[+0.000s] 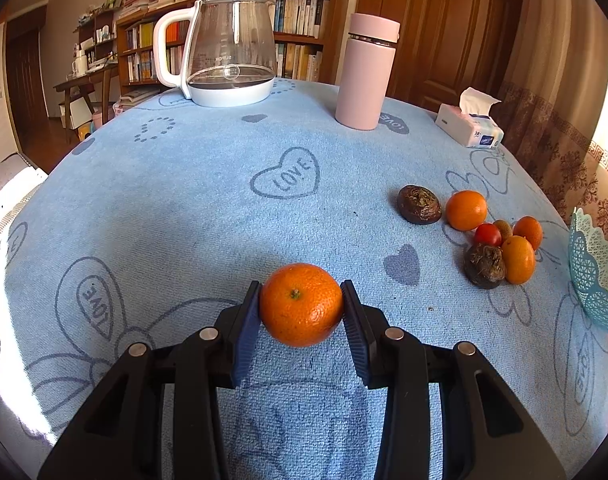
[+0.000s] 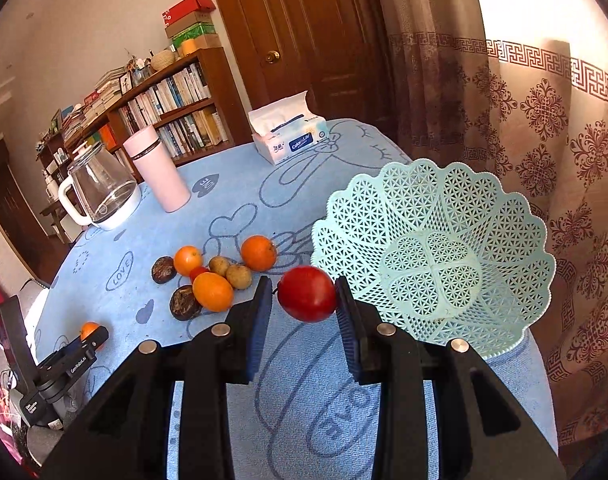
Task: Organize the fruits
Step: 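Carry the red tomato into the mint-green basket and open the right tool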
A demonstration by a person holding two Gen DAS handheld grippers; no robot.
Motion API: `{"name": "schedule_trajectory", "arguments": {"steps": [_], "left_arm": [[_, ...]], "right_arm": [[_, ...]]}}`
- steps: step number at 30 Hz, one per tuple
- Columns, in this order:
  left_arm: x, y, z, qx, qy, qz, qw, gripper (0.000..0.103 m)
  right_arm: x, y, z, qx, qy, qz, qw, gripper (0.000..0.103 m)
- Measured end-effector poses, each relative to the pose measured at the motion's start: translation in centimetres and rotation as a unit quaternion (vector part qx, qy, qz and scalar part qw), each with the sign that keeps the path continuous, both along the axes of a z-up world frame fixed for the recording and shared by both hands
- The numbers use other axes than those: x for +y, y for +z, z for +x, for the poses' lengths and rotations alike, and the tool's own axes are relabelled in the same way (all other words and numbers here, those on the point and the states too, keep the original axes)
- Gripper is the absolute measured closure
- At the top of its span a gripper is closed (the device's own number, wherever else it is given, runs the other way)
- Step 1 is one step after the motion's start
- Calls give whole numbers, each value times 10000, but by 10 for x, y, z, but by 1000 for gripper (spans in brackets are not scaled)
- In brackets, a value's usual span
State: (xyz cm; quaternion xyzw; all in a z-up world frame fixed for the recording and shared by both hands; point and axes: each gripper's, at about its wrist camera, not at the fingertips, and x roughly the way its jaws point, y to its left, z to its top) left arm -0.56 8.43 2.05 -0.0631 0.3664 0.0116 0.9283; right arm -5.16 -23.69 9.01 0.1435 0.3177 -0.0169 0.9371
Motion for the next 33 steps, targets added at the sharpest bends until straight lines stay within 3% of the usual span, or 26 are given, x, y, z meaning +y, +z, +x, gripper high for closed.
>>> {"name": "schedule_trajectory", "arguments": {"steps": [13, 28, 29, 31, 33], "left_arm": [[-1, 0, -1, -14, 45, 109, 9999, 63], [-5, 0, -2, -18, 143, 298, 9995, 63], [-5, 1, -2, -9, 152, 314, 9994, 63], [-5, 1, -2, 5, 176, 350, 9992, 63], [-6, 3, -3, -22, 193, 390, 9990, 63]], "right_arm": [[-72, 1, -25, -148, -978, 101, 9950, 70], [-90, -31, -18, 137, -1248, 10, 9921, 68], [-92, -32, -18, 135, -1261, 48, 9919, 68], [-94, -34, -19, 120, -1345, 66, 9908, 55], [-93, -35, -22, 44, -1445, -57, 9895, 55]]}}
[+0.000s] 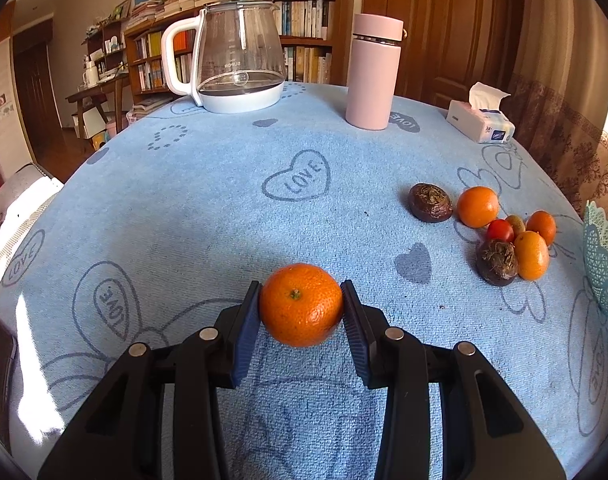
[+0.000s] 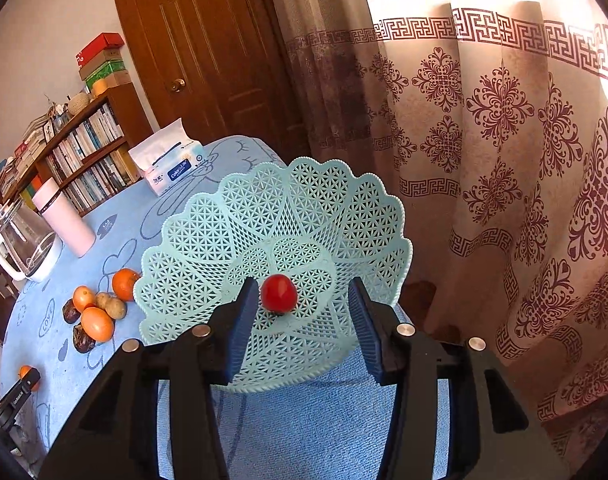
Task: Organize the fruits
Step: 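Carry the red tomato into the mint-green basket and open the right tool, then carry the mandarin into the basket beside the tomato and open the left tool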
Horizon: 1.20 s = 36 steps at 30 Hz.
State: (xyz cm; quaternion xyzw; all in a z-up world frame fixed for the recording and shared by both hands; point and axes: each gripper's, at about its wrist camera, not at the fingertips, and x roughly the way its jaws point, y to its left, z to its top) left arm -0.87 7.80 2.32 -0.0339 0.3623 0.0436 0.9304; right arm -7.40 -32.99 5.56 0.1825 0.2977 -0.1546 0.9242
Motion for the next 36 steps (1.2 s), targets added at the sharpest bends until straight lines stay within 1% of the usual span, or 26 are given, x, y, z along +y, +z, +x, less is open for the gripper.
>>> {"name": "schedule_trajectory", "arguments": {"steps": [3, 7, 9, 12, 15, 17, 19, 20, 23, 27, 32, 36], "left_arm": [[-1, 2, -1, 1, 3, -6, 10000, 63], [-8, 8, -5, 44, -105, -179, 9998, 63], [-16, 13, -8, -5, -223, -179, 9996, 63], [-32, 23, -12, -125, -425, -146, 9989, 63], [-49, 34, -13, -202, -661, -180, 9974, 63], [-62, 40, -12, -246, -816, -183, 9962, 63], [-77, 46, -10, -280, -987, -191, 9945, 63], [-85, 48, -8, -291, -1078, -194, 9936, 63], [-111, 55, -5, -300, -1378, -219, 9898, 63], [-151, 64, 0, -266, -1833, -317, 9822, 63], [-199, 70, 6, -231, -2337, -352, 9714, 63], [-230, 68, 10, -137, -2666, -375, 9630, 63]], "right_arm": [[7, 3, -3, -124, -41, -231, 9996, 55], [16, 10, -8, -381, -90, -532, 9978, 54], [20, 11, -10, -481, -136, -634, 9967, 47], [24, 12, -14, -588, -205, -713, 9955, 45], [24, 12, -17, -677, -269, -675, 9951, 45], [24, 11, -20, -728, -327, -646, 9947, 43], [23, 11, -22, -784, -403, -647, 9940, 33], [22, 11, -25, -827, -458, -641, 9935, 31], [21, 10, -30, -926, -546, -619, 9923, 30], [16, 9, -33, -984, -633, -519, 9918, 25], [6, 6, -38, -1036, -809, -311, 9908, 25], [4, 6, -40, -1056, -876, -263, 9902, 25]]}}
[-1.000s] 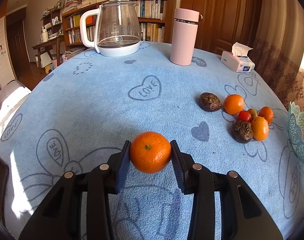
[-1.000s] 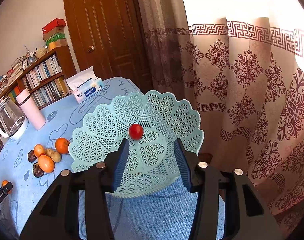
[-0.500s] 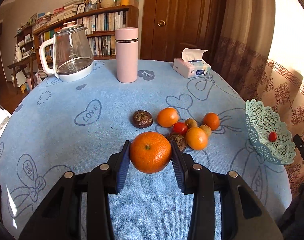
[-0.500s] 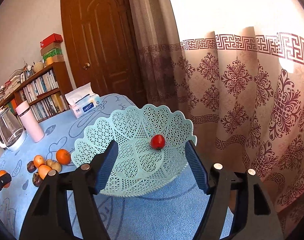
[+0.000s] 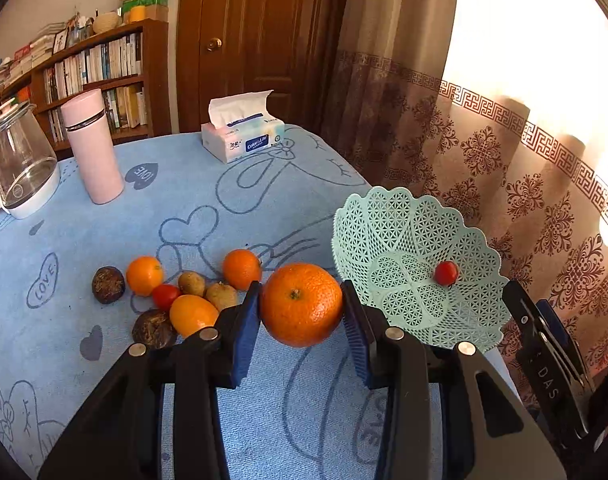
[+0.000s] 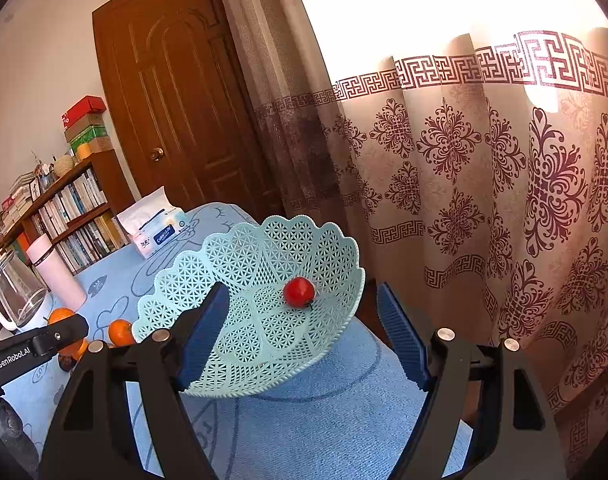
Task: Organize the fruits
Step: 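Carry the mandarin into the basket beside the tomato and open the left tool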
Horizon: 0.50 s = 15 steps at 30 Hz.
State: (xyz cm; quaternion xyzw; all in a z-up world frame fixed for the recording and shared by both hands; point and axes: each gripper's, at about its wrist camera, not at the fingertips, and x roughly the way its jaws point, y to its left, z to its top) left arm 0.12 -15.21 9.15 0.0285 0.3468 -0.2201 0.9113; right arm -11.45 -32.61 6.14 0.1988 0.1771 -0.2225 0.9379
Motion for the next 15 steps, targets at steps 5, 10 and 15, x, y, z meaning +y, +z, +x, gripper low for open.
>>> {"name": "schedule_trajectory", "arguments": {"steps": [5, 10, 15], "left_arm": [[-28, -6, 2, 65, -302, 81, 9995, 63], [-48, -11, 3, 37, -486, 222, 9986, 63], [-57, -20, 8, 82, -576, 373, 9976, 63]], "right_arm": [[-5, -3, 0, 23, -38, 133, 9999, 25], [-12, -7, 0, 57, -77, 328, 9994, 25], [-12, -7, 1, 73, -81, 345, 9993, 25]]}}
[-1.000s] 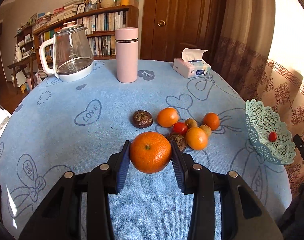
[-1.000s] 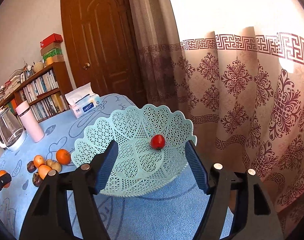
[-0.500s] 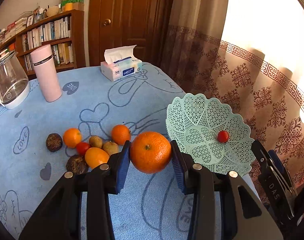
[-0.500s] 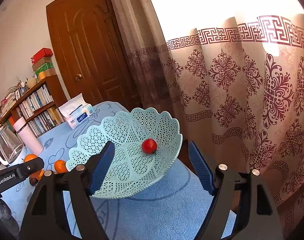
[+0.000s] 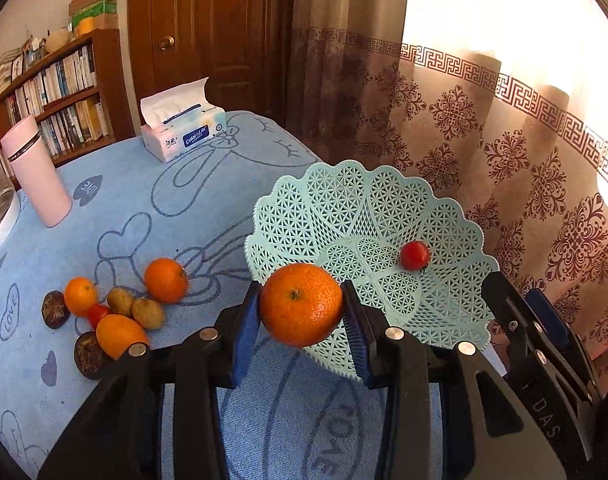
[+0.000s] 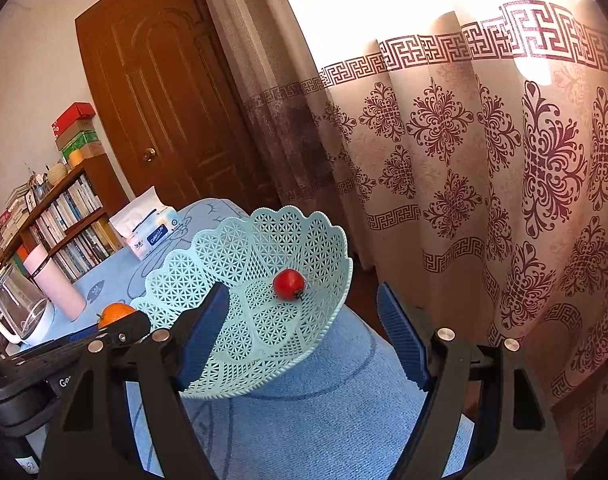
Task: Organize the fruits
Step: 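Carry the mandarin into the basket beside the tomato and open the left tool, then grasp the dark brown round fruit with the left tool while the right tool returns to the fruit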
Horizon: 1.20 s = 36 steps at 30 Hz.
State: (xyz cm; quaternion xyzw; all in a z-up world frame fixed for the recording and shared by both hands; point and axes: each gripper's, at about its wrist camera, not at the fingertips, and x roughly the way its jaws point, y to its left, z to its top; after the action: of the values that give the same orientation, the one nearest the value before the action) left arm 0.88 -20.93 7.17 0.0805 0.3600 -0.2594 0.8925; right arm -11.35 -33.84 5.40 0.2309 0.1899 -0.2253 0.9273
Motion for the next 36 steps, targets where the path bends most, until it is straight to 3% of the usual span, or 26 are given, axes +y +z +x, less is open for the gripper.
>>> {"name": "schedule_trajectory", "arguments": {"steps": [9, 12, 19, 36], "left_arm": [[-6, 1, -6, -187, -44, 103, 9998, 60], [-4, 4, -7, -290, 26, 123, 9995, 37], [3, 7, -7, -417, 187, 116, 9989, 22], [15, 7, -14, -997, 507, 434, 9928, 11]], "right_arm": [[-3, -2, 1, 47, -32, 47, 10000, 25], [-4, -2, 0, 23, -48, 93, 9999, 25], [-8, -5, 0, 31, -97, 208, 9997, 25], [-8, -4, 0, 24, -103, 195, 9998, 25]]}}
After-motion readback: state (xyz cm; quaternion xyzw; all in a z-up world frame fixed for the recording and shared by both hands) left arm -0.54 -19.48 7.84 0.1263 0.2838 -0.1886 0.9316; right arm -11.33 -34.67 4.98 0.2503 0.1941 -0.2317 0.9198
